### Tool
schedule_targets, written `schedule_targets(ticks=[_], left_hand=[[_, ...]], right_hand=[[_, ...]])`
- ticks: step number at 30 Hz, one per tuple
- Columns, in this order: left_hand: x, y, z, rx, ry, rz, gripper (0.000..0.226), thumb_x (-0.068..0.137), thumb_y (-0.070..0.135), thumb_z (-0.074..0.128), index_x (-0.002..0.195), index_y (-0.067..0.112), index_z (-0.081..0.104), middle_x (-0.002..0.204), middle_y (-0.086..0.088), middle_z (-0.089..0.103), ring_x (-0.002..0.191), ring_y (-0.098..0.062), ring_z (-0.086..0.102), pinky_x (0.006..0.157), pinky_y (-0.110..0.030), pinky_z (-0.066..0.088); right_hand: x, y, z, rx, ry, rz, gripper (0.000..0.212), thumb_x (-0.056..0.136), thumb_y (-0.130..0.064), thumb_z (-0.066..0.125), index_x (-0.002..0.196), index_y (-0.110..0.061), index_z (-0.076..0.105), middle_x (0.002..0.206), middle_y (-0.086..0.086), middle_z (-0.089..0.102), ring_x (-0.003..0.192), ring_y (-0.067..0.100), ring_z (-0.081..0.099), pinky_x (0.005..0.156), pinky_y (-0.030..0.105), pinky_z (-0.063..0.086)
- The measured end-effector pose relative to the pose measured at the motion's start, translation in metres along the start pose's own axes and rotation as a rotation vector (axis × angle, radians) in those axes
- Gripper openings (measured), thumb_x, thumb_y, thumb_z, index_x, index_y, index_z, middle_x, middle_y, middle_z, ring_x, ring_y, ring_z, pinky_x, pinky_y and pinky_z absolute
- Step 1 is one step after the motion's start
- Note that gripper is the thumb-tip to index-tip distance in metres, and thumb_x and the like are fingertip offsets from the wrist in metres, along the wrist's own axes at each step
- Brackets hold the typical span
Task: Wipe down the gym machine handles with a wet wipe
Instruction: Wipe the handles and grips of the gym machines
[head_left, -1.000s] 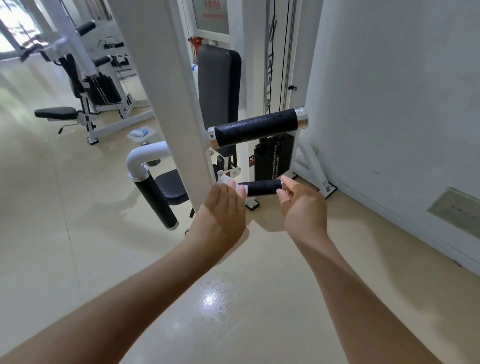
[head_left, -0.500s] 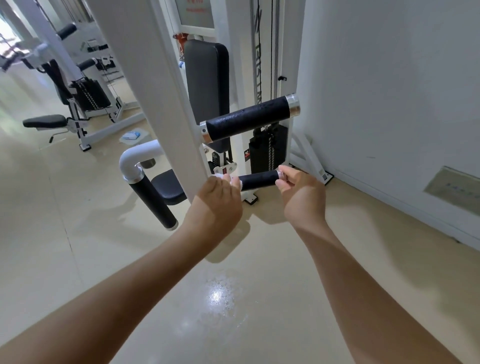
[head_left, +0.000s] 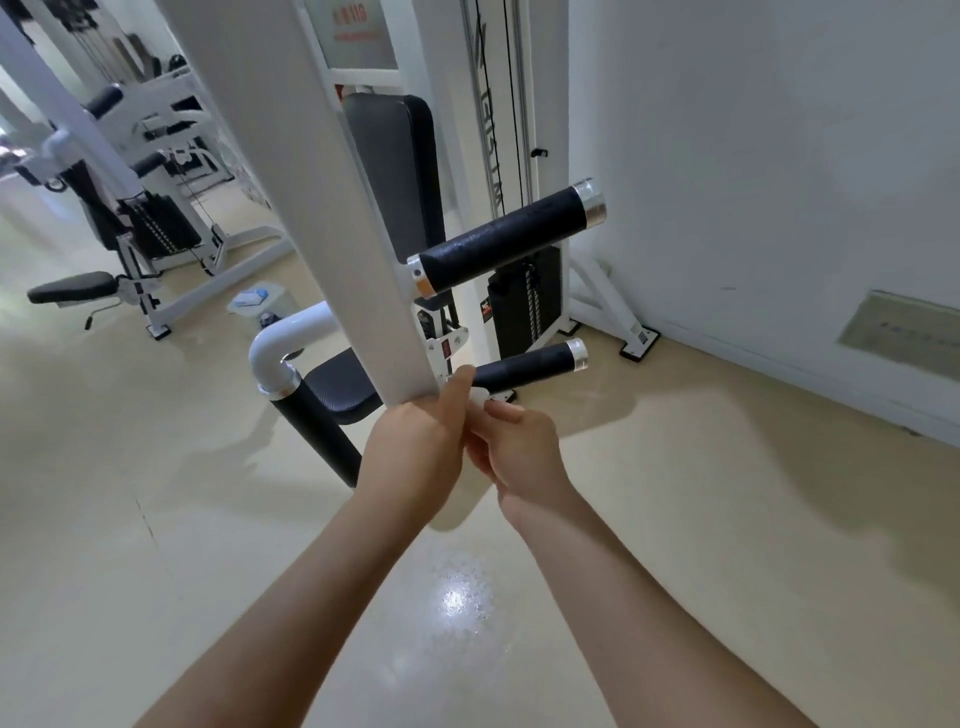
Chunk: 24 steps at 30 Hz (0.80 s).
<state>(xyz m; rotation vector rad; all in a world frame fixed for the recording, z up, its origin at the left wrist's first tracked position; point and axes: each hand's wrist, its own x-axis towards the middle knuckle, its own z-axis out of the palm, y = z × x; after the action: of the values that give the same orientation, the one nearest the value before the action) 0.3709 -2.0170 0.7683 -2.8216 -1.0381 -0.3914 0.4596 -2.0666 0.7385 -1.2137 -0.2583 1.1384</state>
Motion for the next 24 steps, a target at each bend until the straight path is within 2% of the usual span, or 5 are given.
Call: schedule_targets(ticks=[3,9,12,21,24], left_hand=[[0.001,-0.002,0.002,0.124,-0.04,-0.028,0.059,0.095,0.027,0.043,0.148,0.019,0.019,0.09,-0.006,0.064,0.075,-0.029,0.063,0.052,-0.032,0.04],[0.003,-0.009,0.0,0.184,-0.104,0.02,0.063,0.092,0.028,0.038,0.148,0.016,0.013,0.086,-0.005,0.063,0.074,-0.031,0.062,0.052,-0.031,0.037],[0.01,-0.013,0.0,0.186,-0.13,0.008,0.064,0.089,0.023,0.039,0.147,0.018,0.012,0.08,-0.004,0.057,0.067,-0.03,0.057,0.052,-0.031,0.039],[0.028,-0.021,0.011,0.089,-0.149,-0.025,0.053,0.095,0.034,0.034,0.142,0.016,0.017,0.073,-0.003,0.05,0.055,-0.025,0.048,0.042,-0.027,0.03],[0.031,-0.024,0.011,0.119,-0.133,0.007,0.053,0.09,0.022,0.04,0.139,0.013,0.021,0.068,-0.003,0.053,0.056,-0.027,0.055,0.045,-0.03,0.042]], right_hand=[[0.004,0.013,0.009,0.207,0.141,0.069,0.012,0.085,-0.008,0.069,0.089,0.003,0.071,0.074,0.011,0.064,0.066,0.019,0.058,0.063,0.028,0.051],[0.021,0.019,0.029,0.203,0.378,0.102,0.008,0.076,-0.011,0.067,0.072,-0.015,0.072,0.079,0.01,0.073,0.074,0.024,0.069,0.076,0.036,0.057],[0.029,0.013,0.026,0.247,0.394,0.054,0.009,0.085,-0.006,0.061,0.086,-0.004,0.069,0.072,0.006,0.066,0.064,0.014,0.063,0.064,0.019,0.053],[0.035,0.012,0.042,0.437,0.291,0.094,0.014,0.085,0.003,0.058,0.078,-0.001,0.068,0.066,0.011,0.064,0.059,0.021,0.061,0.055,0.024,0.051],[0.044,-0.003,0.026,0.634,0.293,0.006,0.021,0.088,0.015,0.045,0.093,0.001,0.061,0.073,0.013,0.059,0.064,0.019,0.057,0.057,0.022,0.05]])
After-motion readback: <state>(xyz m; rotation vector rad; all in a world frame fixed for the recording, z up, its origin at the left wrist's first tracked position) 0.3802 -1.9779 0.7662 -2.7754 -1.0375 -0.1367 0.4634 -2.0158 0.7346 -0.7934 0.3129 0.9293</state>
